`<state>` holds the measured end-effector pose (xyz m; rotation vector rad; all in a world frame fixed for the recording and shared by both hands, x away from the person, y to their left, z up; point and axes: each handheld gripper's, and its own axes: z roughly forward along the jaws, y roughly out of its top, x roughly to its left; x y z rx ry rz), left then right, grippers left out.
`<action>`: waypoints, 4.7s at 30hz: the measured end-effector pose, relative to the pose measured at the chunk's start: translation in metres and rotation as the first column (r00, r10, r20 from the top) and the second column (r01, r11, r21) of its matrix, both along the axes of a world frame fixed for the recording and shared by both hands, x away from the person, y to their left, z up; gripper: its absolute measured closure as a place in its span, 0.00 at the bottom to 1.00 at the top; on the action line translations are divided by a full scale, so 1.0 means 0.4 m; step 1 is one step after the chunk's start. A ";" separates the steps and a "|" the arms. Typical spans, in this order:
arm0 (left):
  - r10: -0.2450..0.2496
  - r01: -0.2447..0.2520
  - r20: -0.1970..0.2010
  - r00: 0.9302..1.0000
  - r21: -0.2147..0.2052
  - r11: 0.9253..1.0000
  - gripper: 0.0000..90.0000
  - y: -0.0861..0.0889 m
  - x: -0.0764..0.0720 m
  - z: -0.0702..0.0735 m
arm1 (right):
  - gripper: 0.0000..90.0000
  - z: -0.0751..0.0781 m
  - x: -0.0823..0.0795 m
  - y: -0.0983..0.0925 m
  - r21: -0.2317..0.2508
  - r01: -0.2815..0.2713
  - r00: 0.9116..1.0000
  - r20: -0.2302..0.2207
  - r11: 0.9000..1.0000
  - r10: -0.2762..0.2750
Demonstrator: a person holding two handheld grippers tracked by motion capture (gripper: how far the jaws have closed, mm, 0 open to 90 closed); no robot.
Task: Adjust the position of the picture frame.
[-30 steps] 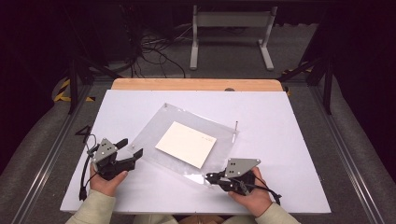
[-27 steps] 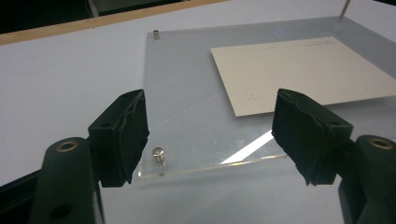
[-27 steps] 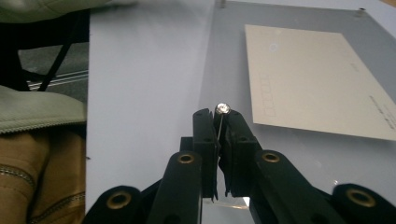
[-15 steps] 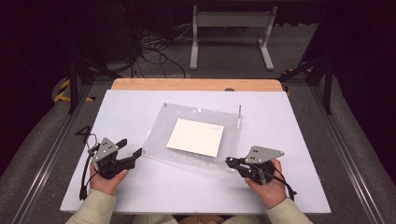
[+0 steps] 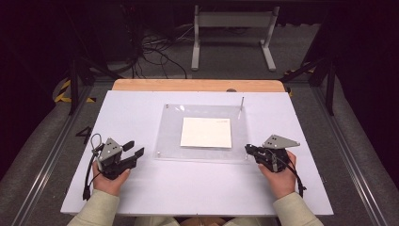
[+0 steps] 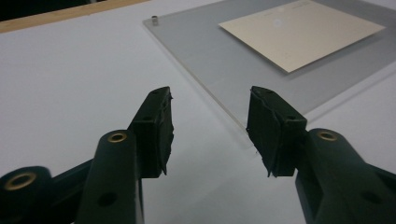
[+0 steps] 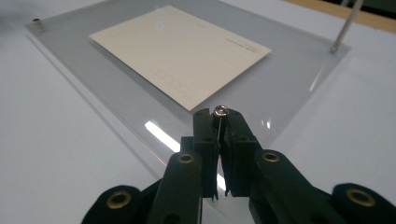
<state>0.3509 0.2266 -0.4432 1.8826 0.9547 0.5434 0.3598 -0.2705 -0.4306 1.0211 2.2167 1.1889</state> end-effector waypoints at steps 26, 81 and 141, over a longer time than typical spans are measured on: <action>-0.189 0.204 -0.105 0.976 0.156 0.966 0.71 -0.138 0.070 -0.036 | 0.80 -0.010 -0.018 -0.039 0.073 0.041 0.998 0.037 0.996 -0.044; -0.687 0.753 -0.355 0.634 0.082 0.653 0.84 -0.337 -0.082 -0.011 | 0.63 -0.015 -0.041 -0.121 0.120 0.244 0.968 0.025 0.962 -0.249; 0.056 -0.039 -0.234 0.971 0.074 0.996 0.82 -0.032 0.180 -0.045 | 0.72 0.023 0.100 -0.029 0.104 0.081 0.992 0.090 0.991 -0.091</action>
